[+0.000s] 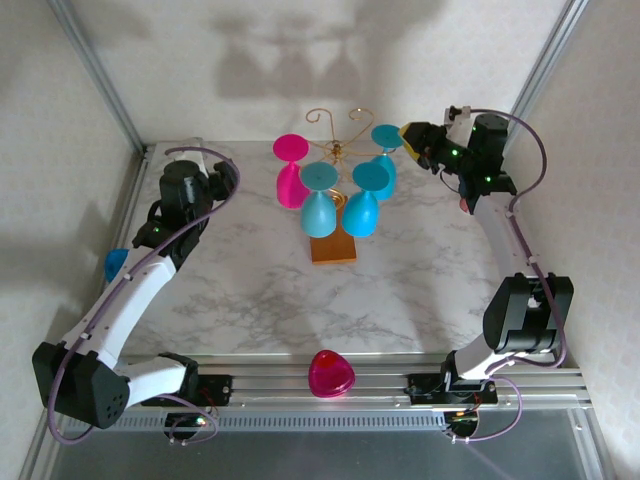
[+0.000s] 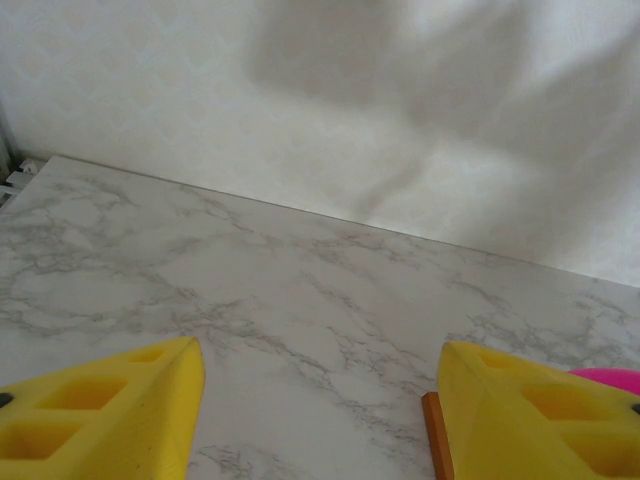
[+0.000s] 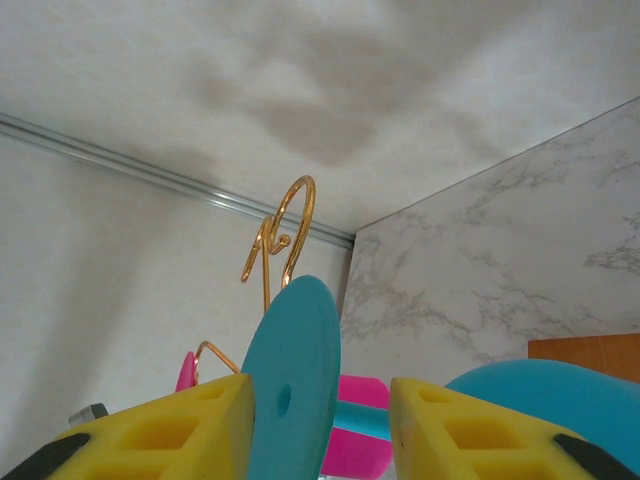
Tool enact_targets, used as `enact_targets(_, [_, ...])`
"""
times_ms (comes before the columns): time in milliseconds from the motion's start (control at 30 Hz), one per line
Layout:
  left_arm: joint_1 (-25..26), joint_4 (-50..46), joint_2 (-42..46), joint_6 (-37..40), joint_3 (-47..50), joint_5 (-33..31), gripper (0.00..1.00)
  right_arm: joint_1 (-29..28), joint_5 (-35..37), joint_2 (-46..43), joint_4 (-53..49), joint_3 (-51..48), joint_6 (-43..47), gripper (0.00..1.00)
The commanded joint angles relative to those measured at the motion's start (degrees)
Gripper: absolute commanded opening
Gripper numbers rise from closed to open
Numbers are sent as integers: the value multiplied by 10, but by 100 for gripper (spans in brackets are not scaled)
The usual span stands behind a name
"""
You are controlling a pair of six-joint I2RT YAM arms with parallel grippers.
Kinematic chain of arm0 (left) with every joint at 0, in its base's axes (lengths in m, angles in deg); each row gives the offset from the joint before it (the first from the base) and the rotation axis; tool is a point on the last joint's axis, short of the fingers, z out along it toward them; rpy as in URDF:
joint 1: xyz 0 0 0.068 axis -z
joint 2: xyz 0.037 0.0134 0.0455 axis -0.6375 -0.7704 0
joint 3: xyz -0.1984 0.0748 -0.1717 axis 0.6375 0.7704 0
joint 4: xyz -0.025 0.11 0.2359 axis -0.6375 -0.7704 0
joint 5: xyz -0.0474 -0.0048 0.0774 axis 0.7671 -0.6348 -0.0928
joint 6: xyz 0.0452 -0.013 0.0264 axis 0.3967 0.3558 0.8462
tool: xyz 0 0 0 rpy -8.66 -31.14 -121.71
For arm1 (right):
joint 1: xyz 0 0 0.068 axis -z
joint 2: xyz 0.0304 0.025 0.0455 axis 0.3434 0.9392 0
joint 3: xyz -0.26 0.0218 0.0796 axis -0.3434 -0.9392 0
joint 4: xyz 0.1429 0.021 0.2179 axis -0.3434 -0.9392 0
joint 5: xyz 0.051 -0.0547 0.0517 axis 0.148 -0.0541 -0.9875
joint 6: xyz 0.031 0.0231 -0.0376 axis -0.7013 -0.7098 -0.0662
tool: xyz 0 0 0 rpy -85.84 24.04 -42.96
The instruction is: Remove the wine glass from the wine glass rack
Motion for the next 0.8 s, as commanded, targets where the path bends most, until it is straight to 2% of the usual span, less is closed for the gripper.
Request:
enact_targets(0, [5, 2, 9, 9, -6, -7, 62, -4, -21, 4, 16, 23, -7, 37])
enact_targets(300, [5, 1, 13, 11, -5, -11, 62, -6, -23, 5, 21, 21, -12, 24])
enact_targets(567, [5, 1, 19, 10, 1, -15, 63, -6, -26, 6, 23, 22, -15, 24])
enact_targets(767, [5, 2, 19, 10, 1, -16, 62, -6, -27, 6, 23, 23, -17, 17])
